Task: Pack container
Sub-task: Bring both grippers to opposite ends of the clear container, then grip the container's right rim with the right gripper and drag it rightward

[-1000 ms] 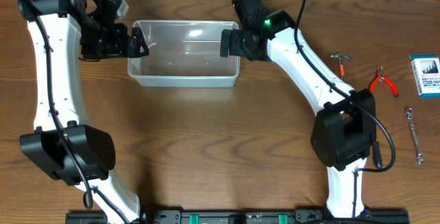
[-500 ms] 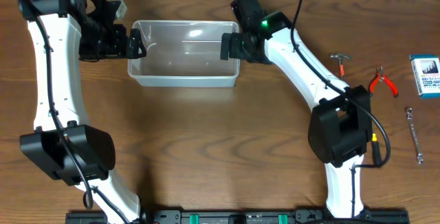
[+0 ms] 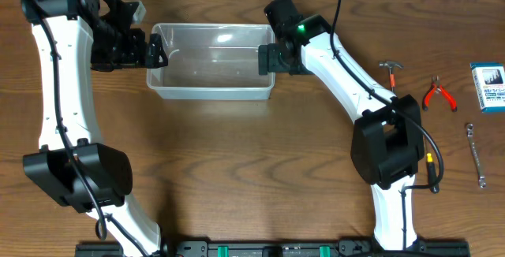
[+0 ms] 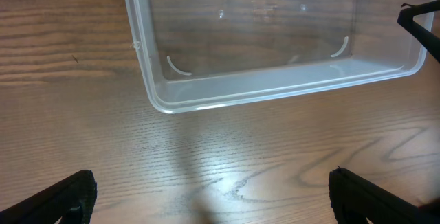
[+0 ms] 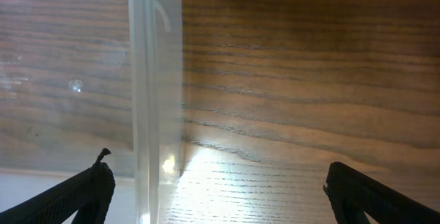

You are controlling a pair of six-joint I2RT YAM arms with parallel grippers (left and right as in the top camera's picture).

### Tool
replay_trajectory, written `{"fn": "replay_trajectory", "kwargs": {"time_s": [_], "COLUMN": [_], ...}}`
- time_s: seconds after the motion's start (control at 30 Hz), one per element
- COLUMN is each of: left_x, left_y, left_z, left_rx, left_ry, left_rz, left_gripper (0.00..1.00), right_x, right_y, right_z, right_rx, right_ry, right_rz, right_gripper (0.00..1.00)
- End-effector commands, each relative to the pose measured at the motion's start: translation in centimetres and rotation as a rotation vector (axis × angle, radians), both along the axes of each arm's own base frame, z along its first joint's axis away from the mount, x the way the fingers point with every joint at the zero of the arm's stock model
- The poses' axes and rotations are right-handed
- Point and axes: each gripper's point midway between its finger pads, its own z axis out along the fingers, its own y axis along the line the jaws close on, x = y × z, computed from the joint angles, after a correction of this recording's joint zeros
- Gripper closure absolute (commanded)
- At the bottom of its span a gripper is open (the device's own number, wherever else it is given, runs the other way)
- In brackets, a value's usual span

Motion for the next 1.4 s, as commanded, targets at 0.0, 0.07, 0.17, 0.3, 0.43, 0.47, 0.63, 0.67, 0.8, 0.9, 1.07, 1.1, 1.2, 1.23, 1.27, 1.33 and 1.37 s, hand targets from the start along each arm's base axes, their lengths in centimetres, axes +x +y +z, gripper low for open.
{"fn": "replay_trajectory", "kwargs": {"time_s": [0.0,0.07,0.17,0.3,0.43,0.47,0.63,0.67,0.8,0.9,1.07,1.1,1.2,1.23,1.27,1.33,1.37], "left_x": [-0.1,-0.1,-0.1,-0.1,-0.1,-0.1,-0.2,-0.2,-0.2,-0.2,-0.2,-0.2,-0.2,-0.2,-0.2,-0.2,-0.2], "left_y": [0.2,0.2,0.2,0.2,0.2,0.2,0.2,0.2,0.2,0.2,0.2,0.2,0.2,0.2,0.2,0.2,0.2], "left_z": [-0.2,-0.2,-0.2,-0.2,-0.2,-0.2,-0.2,-0.2,-0.3,-0.3,-0.3,-0.3,-0.3,-0.3,-0.3,-0.3,-0.3], "left_rx": [0.012,0.012,0.012,0.012,0.012,0.012,0.011,0.012,0.012,0.012,0.012,0.012,0.011,0.011,0.012,0.011,0.011], "left_ry": [0.009,0.009,0.009,0.009,0.011,0.012,0.012,0.013,0.014,0.014,0.014,0.014,0.014,0.014,0.014,0.014,0.014], "left_rz": [-0.007,-0.007,-0.007,-0.007,-0.007,-0.007,-0.007,-0.007,-0.007,-0.007,-0.007,-0.007,-0.007,-0.007,-0.007,-0.007,-0.007], "left_gripper": [0.02,0.02,0.02,0.02,0.02,0.02,0.02,0.02,0.02,0.02,0.02,0.02,0.02,0.02,0.02,0.02,0.02], "right_x": [0.5,0.5,0.5,0.6,0.6,0.6,0.6,0.6,0.6,0.6,0.8,0.8,0.4,0.2,0.1,-0.3,-0.4], "right_y": [-0.5,-0.4,-0.5,-0.4,-0.4,-0.4,-0.4,-0.4,-0.5,-0.5,-1.0,-1.1,-1.3,-1.5,-1.7,-2.2,-2.4], "right_z": [0.0,0.0,0.0,0.0,0.0,0.0,0.0,0.0,0.0,0.0,0.0,0.0,0.1,0.2,0.3,0.8,1.0], "right_rx": [-0.032,-0.035,-0.038,-0.037,-0.037,-0.037,-0.036,-0.036,-0.04,-0.042,-0.063,-0.067,-0.078,-0.083,-0.088,-0.099,-0.102], "right_ry": [-0.017,-0.018,-0.019,-0.02,-0.021,-0.021,-0.022,-0.022,-0.024,-0.024,-0.035,-0.035,-0.018,-0.009,0.0,0.023,0.028], "right_rz": [0.036,0.046,0.045,0.045,0.045,0.045,0.045,0.044,0.04,0.039,0.012,0.011,0.011,0.012,0.011,0.005,0.003], "right_gripper": [0.01,0.01,0.01,0.14,0.3,0.37,0.58,0.61,0.76,0.87,0.99,0.99,0.99,0.99,0.99,0.99,0.99]}}
